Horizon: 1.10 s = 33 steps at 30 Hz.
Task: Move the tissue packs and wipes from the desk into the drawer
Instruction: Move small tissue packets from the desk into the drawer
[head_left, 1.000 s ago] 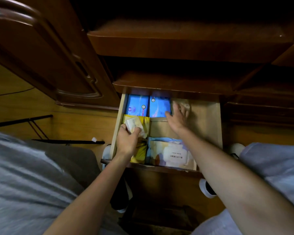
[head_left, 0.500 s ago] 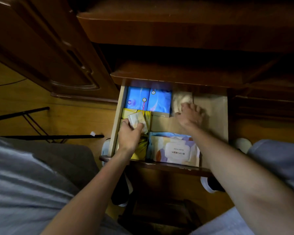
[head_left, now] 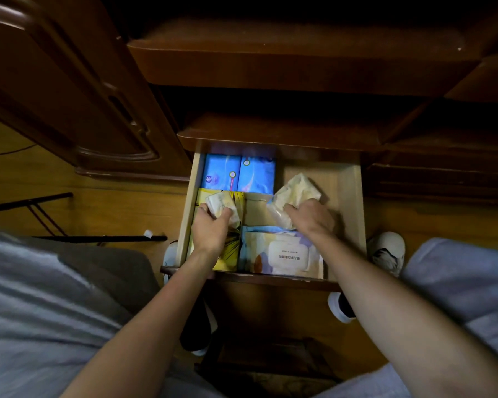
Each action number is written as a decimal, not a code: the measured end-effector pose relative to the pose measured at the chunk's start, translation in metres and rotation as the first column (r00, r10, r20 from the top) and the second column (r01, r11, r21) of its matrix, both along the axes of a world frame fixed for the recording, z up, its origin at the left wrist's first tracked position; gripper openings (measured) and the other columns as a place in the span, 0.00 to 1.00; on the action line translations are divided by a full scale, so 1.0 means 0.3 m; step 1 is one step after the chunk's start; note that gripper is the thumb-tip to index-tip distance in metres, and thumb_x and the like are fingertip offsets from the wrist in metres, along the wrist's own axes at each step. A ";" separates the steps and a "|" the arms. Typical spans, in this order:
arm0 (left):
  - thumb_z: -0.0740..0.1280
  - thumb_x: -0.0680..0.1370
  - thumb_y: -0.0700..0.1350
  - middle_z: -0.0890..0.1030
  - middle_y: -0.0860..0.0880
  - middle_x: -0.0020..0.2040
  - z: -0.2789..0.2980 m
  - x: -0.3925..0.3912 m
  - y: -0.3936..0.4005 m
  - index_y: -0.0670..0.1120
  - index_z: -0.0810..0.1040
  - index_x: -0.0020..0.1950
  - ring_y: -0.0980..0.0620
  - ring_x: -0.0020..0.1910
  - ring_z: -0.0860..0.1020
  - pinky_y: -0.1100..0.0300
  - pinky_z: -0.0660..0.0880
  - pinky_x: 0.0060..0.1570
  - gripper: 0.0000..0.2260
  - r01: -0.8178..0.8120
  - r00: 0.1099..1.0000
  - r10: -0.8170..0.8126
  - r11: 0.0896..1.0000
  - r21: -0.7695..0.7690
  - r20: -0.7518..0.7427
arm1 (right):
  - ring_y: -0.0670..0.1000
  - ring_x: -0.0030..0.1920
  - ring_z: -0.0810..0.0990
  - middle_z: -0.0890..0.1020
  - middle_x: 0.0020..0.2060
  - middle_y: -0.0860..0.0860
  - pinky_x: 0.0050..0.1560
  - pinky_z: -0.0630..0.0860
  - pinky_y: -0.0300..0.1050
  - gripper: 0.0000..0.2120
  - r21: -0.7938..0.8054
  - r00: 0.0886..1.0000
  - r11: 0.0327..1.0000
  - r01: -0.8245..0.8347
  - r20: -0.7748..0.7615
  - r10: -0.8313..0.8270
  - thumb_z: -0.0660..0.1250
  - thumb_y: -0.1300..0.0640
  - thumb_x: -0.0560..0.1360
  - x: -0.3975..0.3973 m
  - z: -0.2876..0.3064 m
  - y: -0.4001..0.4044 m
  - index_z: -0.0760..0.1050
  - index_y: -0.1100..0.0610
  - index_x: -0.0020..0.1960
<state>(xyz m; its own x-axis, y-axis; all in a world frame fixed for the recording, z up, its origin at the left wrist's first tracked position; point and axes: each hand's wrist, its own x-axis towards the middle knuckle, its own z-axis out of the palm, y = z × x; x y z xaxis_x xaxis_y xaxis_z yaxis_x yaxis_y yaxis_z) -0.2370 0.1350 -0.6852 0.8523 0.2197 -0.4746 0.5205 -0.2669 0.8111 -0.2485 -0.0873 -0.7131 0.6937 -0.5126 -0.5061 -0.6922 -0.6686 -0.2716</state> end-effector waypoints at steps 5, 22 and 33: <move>0.72 0.76 0.46 0.82 0.53 0.46 0.019 -0.005 -0.003 0.50 0.75 0.54 0.54 0.45 0.82 0.56 0.79 0.46 0.09 -0.003 1.000 0.004 1.000 -0.006 0.026 | 0.50 0.29 0.80 0.84 0.33 0.53 0.31 0.73 0.39 0.20 0.547 1.000 0.837 0.007 -0.029 0.011 0.68 0.41 0.75 0.012 0.103 0.088 0.82 0.59 0.42; 0.72 0.76 0.45 0.82 0.54 0.44 0.017 0.000 -0.006 0.53 0.75 0.48 0.57 0.43 0.82 0.60 0.77 0.41 0.08 0.016 1.000 -0.016 1.000 0.000 0.006 | 0.55 0.74 0.68 0.70 0.76 0.50 0.70 0.69 0.52 0.26 0.148 0.731 0.717 -0.681 0.067 0.679 0.64 0.56 0.81 -0.050 -0.014 0.084 0.65 0.46 0.78; 0.70 0.78 0.39 0.84 0.44 0.50 0.010 -0.031 -0.119 0.46 0.81 0.52 0.46 0.44 0.85 0.56 0.83 0.42 0.05 0.261 0.956 -0.287 0.930 -0.257 -0.068 | 0.44 0.59 0.80 0.82 0.60 0.46 0.62 0.76 0.46 0.20 0.723 0.976 0.671 -0.162 0.218 0.000 0.72 0.49 0.77 -0.042 0.125 -0.026 0.76 0.46 0.68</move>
<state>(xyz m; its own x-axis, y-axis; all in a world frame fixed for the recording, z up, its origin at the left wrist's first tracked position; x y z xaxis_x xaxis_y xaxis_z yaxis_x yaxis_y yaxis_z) -0.2464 0.0992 -0.6821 0.8067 -0.1483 -0.5721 0.5389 -0.2129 0.8150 -0.2609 -0.0951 -0.6757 0.8340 0.0313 -0.5509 -0.5276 -0.2475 -0.8127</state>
